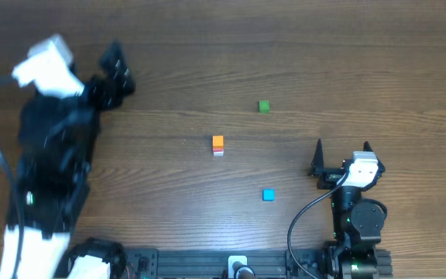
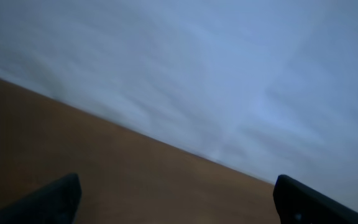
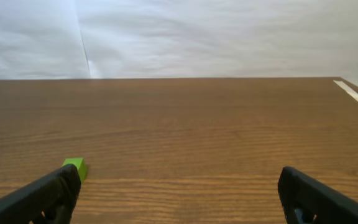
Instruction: Stack Cubes
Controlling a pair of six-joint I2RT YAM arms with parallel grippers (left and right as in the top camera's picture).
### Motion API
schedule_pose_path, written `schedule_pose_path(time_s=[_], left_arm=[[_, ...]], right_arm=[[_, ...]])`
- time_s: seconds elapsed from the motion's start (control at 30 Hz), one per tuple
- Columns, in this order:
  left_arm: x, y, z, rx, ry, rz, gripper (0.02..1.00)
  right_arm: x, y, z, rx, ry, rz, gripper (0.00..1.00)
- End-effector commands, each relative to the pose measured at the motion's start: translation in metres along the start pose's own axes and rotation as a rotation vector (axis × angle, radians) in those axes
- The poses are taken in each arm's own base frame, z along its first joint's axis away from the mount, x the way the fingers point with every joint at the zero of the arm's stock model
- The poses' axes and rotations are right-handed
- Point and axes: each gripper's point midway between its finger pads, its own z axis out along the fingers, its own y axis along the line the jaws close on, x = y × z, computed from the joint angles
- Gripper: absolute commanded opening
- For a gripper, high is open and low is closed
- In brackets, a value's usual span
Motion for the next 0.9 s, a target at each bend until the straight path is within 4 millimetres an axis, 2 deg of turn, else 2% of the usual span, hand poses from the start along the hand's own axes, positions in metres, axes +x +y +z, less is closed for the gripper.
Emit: schedule_pose_path(time_s=[0.03, 0.27, 0.5, 0.53, 0.63, 0.9], left_arm=[[0.039, 0.045, -0.033, 0.054, -0.094, 0.151, 0.998], [0.07, 0.078, -0.057, 0.061, -0.186, 0.229, 0.998], [0.084, 0.087, -0.072, 0.064, -0.251, 0.318, 0.996], [0.086, 0.089, -0.074, 0.064, -0.262, 0.318, 0.972], [0.092, 0.09, -0.074, 0.072, -0.267, 0.339, 0.956], [0.121, 0.097, -0.071, 0.1, -0.258, 0.374, 0.998]], right_arm=[[0.003, 0.0, 0.0, -0.003, 0.003, -0.004, 0.991], [0.003, 0.0, 0.0, -0.003, 0.002, -0.004, 0.993], [0.003, 0.0, 0.0, -0.003, 0.003, -0.004, 0.991], [0.003, 0.0, 0.0, -0.003, 0.003, -0.004, 0.991], [0.003, 0.0, 0.0, -0.003, 0.003, -0.004, 0.993], [0.003, 0.0, 0.0, -0.003, 0.003, -0.004, 0.993]])
